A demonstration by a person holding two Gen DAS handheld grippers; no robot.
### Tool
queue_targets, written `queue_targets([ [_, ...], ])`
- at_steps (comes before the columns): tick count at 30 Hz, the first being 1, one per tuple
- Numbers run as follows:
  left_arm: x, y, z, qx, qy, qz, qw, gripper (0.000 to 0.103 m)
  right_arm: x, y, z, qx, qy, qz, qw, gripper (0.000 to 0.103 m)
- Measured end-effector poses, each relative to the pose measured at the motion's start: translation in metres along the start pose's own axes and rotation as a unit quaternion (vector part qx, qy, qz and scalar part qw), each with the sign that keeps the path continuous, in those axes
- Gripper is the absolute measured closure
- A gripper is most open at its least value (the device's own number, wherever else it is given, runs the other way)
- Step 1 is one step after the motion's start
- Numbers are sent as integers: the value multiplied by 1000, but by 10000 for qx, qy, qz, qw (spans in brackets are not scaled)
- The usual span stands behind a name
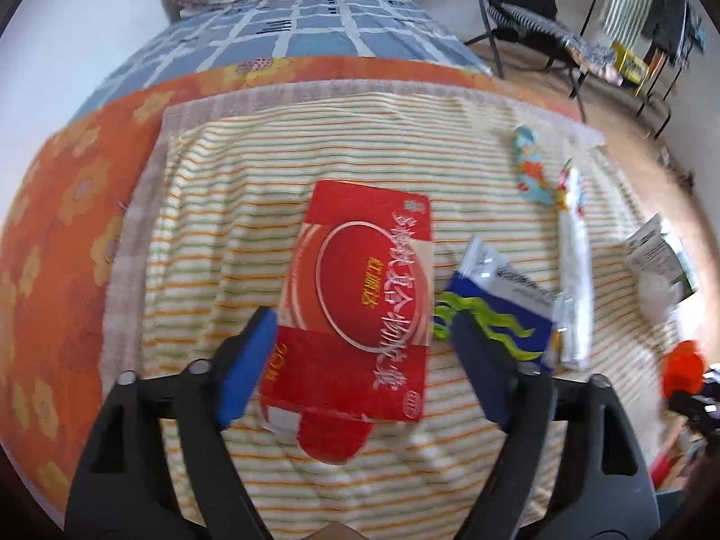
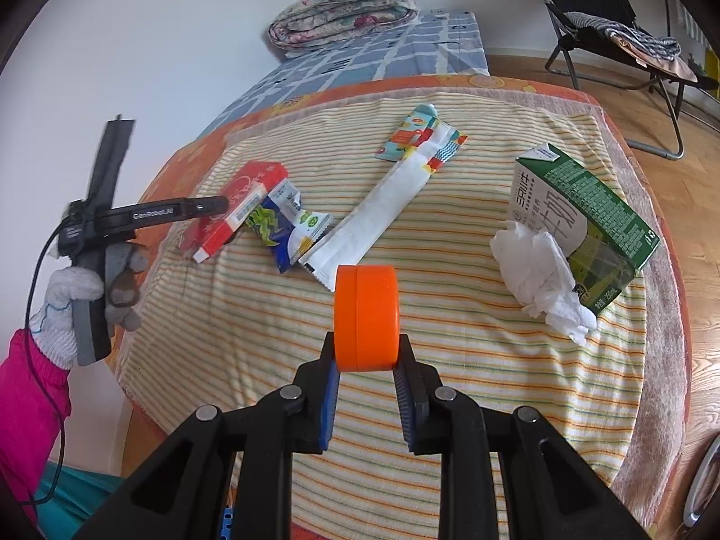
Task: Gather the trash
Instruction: 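Lift the red box and orange cap and carry them toward the basket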
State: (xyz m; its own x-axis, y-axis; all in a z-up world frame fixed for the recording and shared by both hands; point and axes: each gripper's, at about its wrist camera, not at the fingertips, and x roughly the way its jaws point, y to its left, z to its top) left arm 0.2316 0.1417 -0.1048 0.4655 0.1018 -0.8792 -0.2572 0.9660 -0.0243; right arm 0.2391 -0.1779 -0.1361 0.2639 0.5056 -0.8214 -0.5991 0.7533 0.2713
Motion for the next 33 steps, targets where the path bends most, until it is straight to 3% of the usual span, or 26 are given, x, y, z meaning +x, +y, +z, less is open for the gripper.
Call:
queue_targets([
  [3, 13, 2, 0, 1, 72, 156, 9999, 15, 1, 2, 0, -60, 22, 6, 10000, 81],
  [10, 40, 17, 4, -720, 206, -303, 9967, 17, 5, 3, 0, -54, 63, 27, 10000, 81],
  [14, 36, 20, 8, -822, 58, -313, 9961, 18, 4, 0, 1, -14, 41, -4, 10000, 81],
  [23, -16, 15, 7, -453, -397, -206, 9980, 18, -9, -2, -2, 37, -56, 5, 10000, 81],
  [33, -94, -5, -42, -45, -502, -510, 9974, 18, -51, 20, -25, -131, -267, 178, 9994, 81],
])
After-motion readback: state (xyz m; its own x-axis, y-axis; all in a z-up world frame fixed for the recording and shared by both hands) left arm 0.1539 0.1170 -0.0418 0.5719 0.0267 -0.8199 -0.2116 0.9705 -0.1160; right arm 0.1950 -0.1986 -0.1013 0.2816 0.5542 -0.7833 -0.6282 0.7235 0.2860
